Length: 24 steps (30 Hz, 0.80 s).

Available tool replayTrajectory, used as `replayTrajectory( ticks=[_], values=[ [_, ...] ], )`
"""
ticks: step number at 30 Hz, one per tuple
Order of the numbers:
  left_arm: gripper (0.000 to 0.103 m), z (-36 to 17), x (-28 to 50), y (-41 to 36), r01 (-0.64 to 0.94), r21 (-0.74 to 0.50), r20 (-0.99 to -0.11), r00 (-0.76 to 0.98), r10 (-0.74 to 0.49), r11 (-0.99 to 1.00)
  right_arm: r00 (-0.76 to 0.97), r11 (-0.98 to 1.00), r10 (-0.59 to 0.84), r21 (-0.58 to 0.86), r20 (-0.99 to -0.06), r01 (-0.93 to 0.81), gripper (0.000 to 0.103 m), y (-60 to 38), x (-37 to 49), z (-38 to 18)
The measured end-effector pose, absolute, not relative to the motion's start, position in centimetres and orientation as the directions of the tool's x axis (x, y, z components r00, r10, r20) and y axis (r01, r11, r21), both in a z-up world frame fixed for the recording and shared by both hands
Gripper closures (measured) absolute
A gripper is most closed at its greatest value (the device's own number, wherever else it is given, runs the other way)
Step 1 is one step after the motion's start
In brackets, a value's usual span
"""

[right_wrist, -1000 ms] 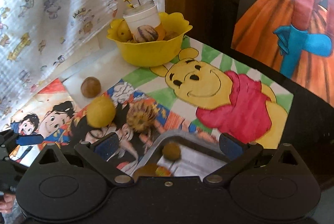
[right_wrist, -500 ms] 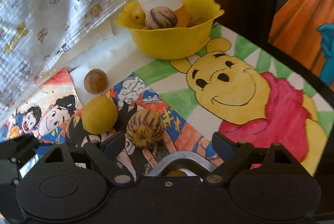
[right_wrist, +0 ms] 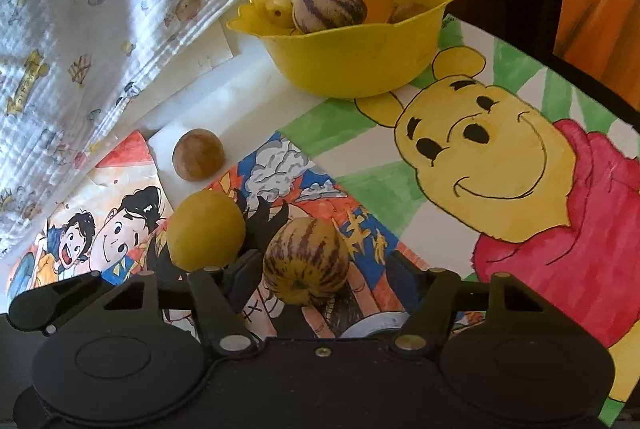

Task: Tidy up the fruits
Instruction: 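Grasp the small brown fruit with the left gripper while the right grasps the striped pepino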

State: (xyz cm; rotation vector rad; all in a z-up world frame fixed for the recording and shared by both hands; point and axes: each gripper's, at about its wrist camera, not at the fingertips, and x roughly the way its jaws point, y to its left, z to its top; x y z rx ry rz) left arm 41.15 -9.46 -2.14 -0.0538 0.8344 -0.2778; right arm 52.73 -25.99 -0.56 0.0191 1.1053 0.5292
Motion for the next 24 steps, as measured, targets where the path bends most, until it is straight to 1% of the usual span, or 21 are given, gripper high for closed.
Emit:
replayTrajectory(
  ticks=[3, 7, 11, 14, 15, 20, 22, 24],
  values=[
    [0.041, -2.3, 41.3, -9.7, 0.216, -0.153, -0.726, 0.637, -0.258, 0.964, 0.325, 0.873, 0.421, 0.281, -0.847, -0.4, 0.037, -25.6, 52.8, -1.0],
    [0.045, -2.5, 41.7, -9.8, 0.21, -0.157, -0.731, 0.633, -0.256, 0.965, 0.314, 0.872, 0.422, 0.286, -0.85, -0.398, 0.038, -25.3, 52.9, -1.5],
    [0.049, -2.7, 41.9, -9.7, 0.206, -0.164, -0.732, 0.63, -0.258, 0.965, 0.306, 0.868, 0.435, 0.305, -0.847, -0.392, 0.044, -25.3, 53.0, -1.8],
    [0.054, -2.8, 42.0, -9.8, 0.209, -0.159, -0.732, 0.631, -0.257, 0.965, 0.303, 0.865, 0.445, 0.317, -0.843, -0.388, 0.047, -25.3, 53.0, -1.9],
    [0.057, -2.8, 42.0, -9.8, 0.212, -0.158, -0.732, 0.631, -0.259, 0.964, 0.301, 0.865, 0.447, 0.321, -0.842, -0.386, 0.048, -25.3, 53.0, -1.9],
    [0.065, -2.9, 42.2, -10.0, 0.216, -0.145, -0.734, 0.631, -0.251, 0.966, 0.303, 0.865, 0.455, 0.335, -0.837, -0.374, 0.049, -25.3, 53.0, -2.0],
    [0.071, -2.9, 42.2, -10.0, 0.219, -0.144, -0.734, 0.631, -0.253, 0.965, 0.304, 0.865, 0.462, 0.346, -0.833, -0.364, 0.05, -25.5, 53.1, -2.2],
    [0.072, -2.9, 42.2, -9.9, 0.221, -0.146, -0.734, 0.63, -0.255, 0.964, 0.304, 0.864, 0.466, 0.354, -0.831, -0.358, 0.05, -25.6, 53.1, -2.2]
  ],
)
